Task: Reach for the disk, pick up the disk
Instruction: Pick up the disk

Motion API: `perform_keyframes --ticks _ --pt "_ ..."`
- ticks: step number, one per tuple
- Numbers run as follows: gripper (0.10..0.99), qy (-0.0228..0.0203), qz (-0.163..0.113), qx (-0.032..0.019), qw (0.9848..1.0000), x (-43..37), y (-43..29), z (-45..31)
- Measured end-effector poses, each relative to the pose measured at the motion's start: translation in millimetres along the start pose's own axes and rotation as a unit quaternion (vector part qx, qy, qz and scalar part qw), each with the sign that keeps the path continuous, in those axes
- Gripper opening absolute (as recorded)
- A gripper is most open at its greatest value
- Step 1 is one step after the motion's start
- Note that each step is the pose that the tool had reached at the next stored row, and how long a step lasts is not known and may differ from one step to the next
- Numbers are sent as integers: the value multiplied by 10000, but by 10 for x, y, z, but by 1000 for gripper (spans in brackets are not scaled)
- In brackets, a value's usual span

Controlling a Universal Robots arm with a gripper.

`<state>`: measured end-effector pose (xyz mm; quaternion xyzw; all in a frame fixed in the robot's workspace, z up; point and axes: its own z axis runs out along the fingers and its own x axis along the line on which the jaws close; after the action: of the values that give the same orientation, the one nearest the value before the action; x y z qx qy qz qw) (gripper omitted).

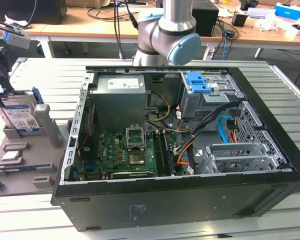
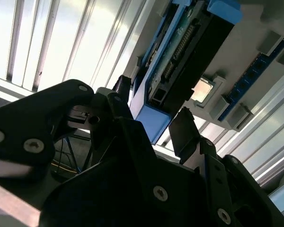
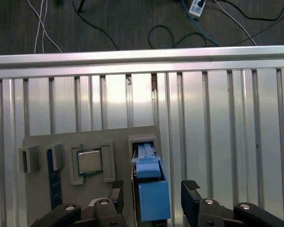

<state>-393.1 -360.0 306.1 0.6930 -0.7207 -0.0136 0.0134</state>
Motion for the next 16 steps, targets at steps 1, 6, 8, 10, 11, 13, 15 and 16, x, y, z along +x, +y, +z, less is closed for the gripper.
perform_keyframes --ticks 1,6,8,10,11,13,15,16 --pt "600 0 0 0 10000 0 0 7" --pt "600 0 0 0 10000 0 -2 50" --pt "600 0 0 0 10000 0 -2 64" --pt "600 0 0 0 10000 0 -3 85" --pt "600 0 0 0 10000 0 -4 92" --pt "600 0 0 0 10000 0 -4 109" --pt "600 0 0 0 10000 0 -5 129" --pt "600 0 0 0 10000 0 -5 139"
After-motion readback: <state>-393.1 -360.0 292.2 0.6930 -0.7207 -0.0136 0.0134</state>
